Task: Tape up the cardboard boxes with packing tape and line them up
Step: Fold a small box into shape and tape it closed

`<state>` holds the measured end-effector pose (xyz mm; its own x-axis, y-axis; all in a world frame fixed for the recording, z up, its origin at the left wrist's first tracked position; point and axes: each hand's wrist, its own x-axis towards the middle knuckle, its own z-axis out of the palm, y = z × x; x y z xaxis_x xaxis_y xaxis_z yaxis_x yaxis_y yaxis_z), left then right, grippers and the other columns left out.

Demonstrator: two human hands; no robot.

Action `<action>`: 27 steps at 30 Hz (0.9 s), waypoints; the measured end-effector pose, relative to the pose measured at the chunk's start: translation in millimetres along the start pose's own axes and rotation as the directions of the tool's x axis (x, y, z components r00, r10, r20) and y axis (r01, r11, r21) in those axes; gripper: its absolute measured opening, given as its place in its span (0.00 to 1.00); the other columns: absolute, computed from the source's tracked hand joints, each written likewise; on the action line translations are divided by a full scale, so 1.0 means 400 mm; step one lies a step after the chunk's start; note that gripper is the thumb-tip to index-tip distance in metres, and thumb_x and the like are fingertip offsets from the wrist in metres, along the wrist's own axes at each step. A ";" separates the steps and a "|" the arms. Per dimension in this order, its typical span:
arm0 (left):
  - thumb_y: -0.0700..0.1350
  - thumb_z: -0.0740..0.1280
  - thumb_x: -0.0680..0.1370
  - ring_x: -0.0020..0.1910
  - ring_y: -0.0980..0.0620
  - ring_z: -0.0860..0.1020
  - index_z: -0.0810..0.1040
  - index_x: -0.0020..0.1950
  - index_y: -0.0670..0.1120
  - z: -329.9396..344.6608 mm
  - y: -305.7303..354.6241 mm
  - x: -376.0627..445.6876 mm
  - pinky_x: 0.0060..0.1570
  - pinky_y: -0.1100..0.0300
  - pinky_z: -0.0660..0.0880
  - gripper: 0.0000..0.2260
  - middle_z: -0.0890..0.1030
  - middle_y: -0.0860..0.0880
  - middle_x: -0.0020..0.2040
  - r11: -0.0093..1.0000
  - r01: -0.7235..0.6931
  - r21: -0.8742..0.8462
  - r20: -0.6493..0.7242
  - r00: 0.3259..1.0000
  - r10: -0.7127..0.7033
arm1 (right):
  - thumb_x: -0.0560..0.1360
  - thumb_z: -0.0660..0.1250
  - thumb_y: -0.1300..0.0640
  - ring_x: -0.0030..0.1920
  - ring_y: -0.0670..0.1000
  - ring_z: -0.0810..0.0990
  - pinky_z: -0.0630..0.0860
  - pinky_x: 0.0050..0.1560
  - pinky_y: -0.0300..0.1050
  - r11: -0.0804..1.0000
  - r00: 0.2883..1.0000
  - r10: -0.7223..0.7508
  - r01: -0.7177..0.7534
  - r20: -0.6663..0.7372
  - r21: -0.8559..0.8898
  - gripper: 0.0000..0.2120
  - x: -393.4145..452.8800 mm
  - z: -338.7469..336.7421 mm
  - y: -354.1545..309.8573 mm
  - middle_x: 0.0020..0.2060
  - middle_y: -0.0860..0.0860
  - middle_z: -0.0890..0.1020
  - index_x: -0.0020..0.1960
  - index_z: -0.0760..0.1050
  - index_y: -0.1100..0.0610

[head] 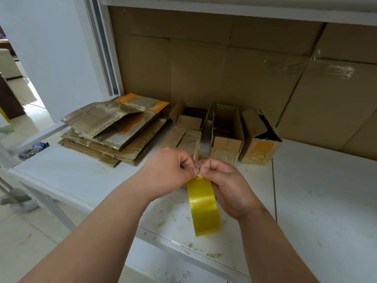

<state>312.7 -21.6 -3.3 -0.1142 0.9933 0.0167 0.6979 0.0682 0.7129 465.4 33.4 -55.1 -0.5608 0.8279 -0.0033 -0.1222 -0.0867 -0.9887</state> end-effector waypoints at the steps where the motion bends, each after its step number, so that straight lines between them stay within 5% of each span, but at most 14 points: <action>1: 0.48 0.72 0.76 0.48 0.56 0.81 0.83 0.43 0.49 -0.001 0.000 -0.002 0.53 0.50 0.79 0.04 0.85 0.53 0.47 1.000 -0.003 0.003 -0.006 1.000 0.003 | 0.71 0.67 0.56 0.45 0.52 0.77 0.71 0.52 0.51 1.000 1.000 -0.005 0.005 -0.006 -0.026 0.06 -0.004 0.000 -0.002 0.44 0.54 0.81 0.36 0.79 0.52; 8: 0.45 0.69 0.79 0.49 0.54 0.80 0.76 0.39 0.54 0.005 -0.012 -0.004 0.50 0.53 0.78 0.09 0.82 0.54 0.51 0.990 -0.040 0.138 -0.097 0.994 0.054 | 0.75 0.72 0.60 0.57 0.40 0.80 0.75 0.58 0.42 0.971 0.981 -0.071 0.026 -0.183 -0.237 0.05 -0.025 0.005 -0.006 0.55 0.43 0.83 0.48 0.85 0.54; 11: 0.46 0.69 0.78 0.48 0.55 0.79 0.75 0.38 0.54 0.011 -0.025 -0.004 0.46 0.56 0.77 0.10 0.80 0.56 0.52 0.992 -0.024 0.124 -0.164 0.985 0.044 | 0.69 0.78 0.51 0.56 0.38 0.81 0.75 0.60 0.41 0.982 0.979 -0.051 0.013 -0.196 -0.189 0.24 -0.039 -0.024 0.002 0.55 0.40 0.83 0.64 0.78 0.49; 18: 0.43 0.68 0.79 0.47 0.51 0.80 0.77 0.38 0.51 -0.001 -0.040 -0.014 0.49 0.46 0.80 0.09 0.79 0.59 0.50 0.997 0.044 -0.058 -0.309 0.949 -0.060 | 0.60 0.76 0.46 0.47 0.51 0.82 0.77 0.51 0.46 0.963 0.987 0.092 -0.053 0.135 -0.263 0.22 -0.075 -0.074 0.022 0.45 0.53 0.85 0.49 0.82 0.58; 27: 0.42 0.68 0.79 0.46 0.50 0.80 0.79 0.38 0.48 -0.027 -0.059 -0.031 0.50 0.42 0.79 0.09 0.80 0.52 0.47 0.973 0.089 -0.212 -0.383 0.909 -0.166 | 0.65 0.74 0.50 0.44 0.51 0.80 0.74 0.50 0.45 0.988 0.970 0.028 0.011 0.243 -0.155 0.15 -0.074 -0.072 -0.014 0.41 0.54 0.82 0.46 0.78 0.58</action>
<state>290.2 -36.6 -12.7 -0.4902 0.8558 0.1652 0.5195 0.1347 0.8438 506.0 25.4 -53.9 -0.7462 0.6657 0.0058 0.0006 0.0093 -1.0000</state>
